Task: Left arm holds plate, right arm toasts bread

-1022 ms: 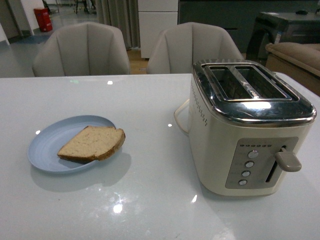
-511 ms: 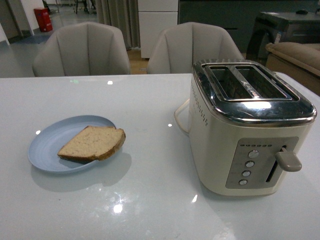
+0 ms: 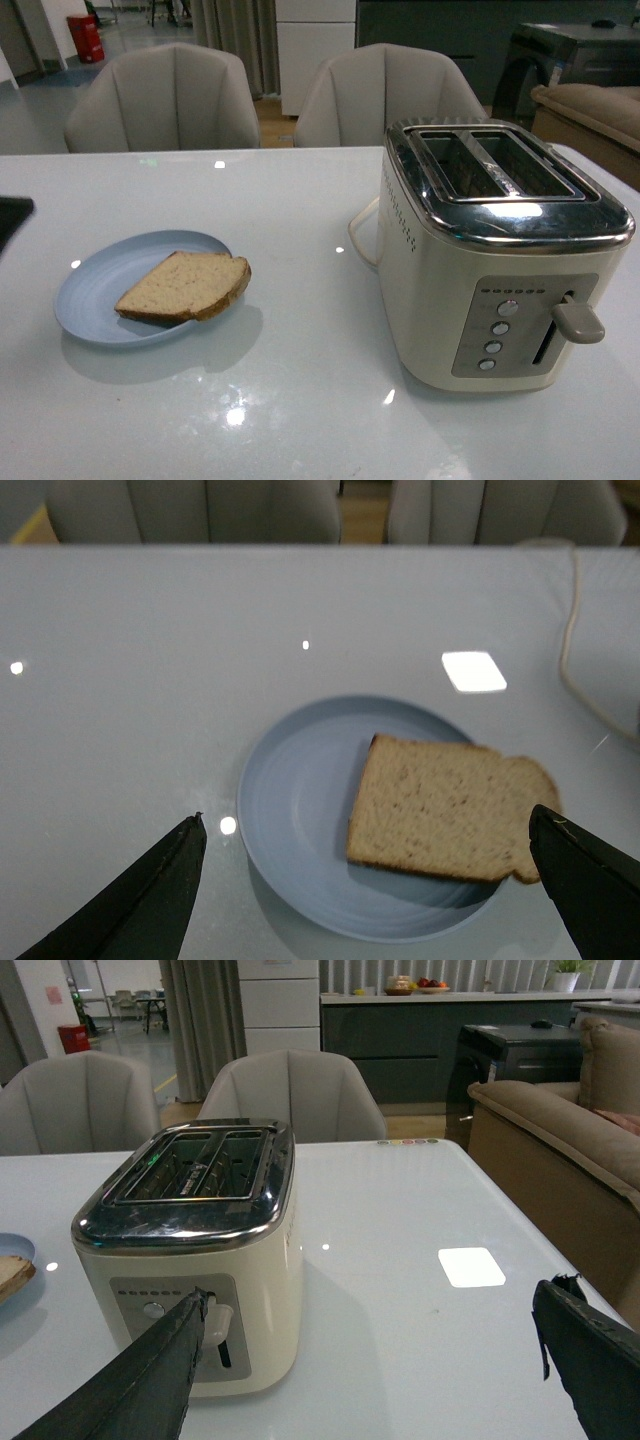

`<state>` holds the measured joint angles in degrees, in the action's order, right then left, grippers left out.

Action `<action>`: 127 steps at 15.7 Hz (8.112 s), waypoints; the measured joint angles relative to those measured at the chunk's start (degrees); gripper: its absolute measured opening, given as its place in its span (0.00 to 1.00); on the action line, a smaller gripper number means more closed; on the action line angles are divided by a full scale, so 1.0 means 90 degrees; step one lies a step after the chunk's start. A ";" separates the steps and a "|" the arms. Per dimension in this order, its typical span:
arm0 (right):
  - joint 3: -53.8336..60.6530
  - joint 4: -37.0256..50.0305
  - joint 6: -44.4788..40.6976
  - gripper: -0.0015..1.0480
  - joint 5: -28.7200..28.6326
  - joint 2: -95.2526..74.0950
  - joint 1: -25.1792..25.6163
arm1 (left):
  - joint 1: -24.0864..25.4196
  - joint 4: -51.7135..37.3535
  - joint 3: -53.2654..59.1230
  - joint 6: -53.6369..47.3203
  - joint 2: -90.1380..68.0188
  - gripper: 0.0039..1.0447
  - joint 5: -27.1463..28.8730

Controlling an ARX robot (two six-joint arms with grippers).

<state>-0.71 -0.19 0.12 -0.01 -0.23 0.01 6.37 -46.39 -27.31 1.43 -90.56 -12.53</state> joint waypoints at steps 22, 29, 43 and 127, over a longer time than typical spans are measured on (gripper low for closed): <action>0.0000 0.0000 0.0000 0.94 0.0000 0.0000 0.0000 | 0.0262 0.0874 -0.4107 -0.0763 -0.4928 0.94 -0.0012; 0.0000 0.0000 0.0002 0.94 0.0000 0.0000 0.0000 | 0.0182 0.0865 -0.4483 -0.0525 -0.5258 0.59 0.0015; 0.0000 0.0000 0.0002 0.94 0.0000 0.0000 0.0000 | 0.0262 0.1129 -0.3929 0.0527 -0.4583 0.03 -0.0189; -0.6164 -0.0525 0.1814 0.94 -0.0066 -0.7596 -0.1756 | -0.1637 0.4864 -0.2982 0.3143 0.0852 0.02 0.0393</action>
<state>-56.18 -4.91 16.45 -0.60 -68.60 -15.79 -8.36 -2.61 -54.15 29.71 -82.89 -8.99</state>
